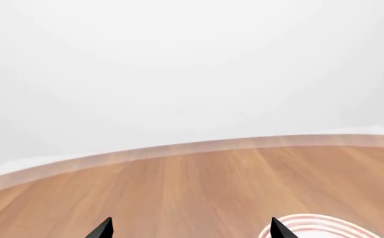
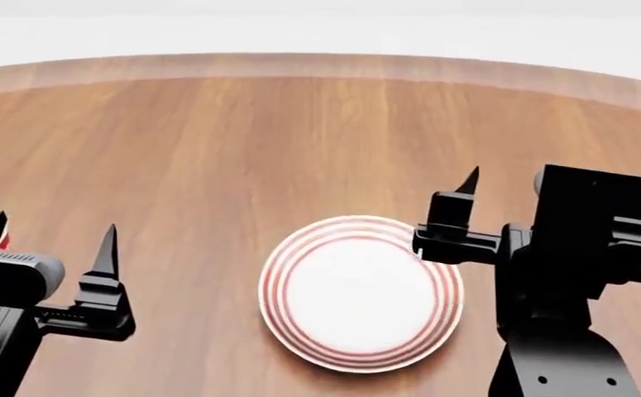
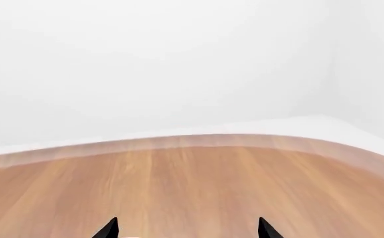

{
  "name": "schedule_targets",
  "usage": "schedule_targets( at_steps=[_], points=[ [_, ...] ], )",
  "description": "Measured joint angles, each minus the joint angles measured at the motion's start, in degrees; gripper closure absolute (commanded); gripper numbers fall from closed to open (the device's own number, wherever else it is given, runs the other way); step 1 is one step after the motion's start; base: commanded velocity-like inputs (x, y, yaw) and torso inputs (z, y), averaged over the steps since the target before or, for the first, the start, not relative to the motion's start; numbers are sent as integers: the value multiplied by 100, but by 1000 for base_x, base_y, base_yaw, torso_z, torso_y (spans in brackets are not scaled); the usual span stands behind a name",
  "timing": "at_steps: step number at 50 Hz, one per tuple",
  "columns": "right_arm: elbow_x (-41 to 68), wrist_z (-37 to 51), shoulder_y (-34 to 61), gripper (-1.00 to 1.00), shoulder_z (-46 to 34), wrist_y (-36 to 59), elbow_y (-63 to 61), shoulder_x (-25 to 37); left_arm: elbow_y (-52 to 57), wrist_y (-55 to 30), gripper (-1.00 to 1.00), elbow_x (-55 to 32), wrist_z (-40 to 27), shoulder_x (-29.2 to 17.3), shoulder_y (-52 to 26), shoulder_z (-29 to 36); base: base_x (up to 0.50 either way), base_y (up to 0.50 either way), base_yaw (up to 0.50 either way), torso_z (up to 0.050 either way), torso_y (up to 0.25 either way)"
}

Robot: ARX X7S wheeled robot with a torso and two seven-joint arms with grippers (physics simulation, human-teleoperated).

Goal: Pick up the red mug and put it on the plate

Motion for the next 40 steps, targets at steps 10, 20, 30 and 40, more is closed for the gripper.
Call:
schedule_targets(
  at_steps=[10,20,30,40],
  points=[
    [30,11,1,-100,-32,-14,40,16,-33,41,-100,-31,-19,-17,17,5,500,0,0,0,1],
    [56,24,1,-100,-61,-39,87,33,-67,77,-100,-63,-35,-32,28,12,500,0,0,0,1],
    [92,8,-35,-100,-93,-122,112,47,-109,123,-100,-94,-53,-45,38,17,100,0,0,0,1],
    [120,8,-56,-100,-128,-170,134,64,-260,98,-100,-156,-173,16,20,-104,0,0,0,0,0]
  ],
)
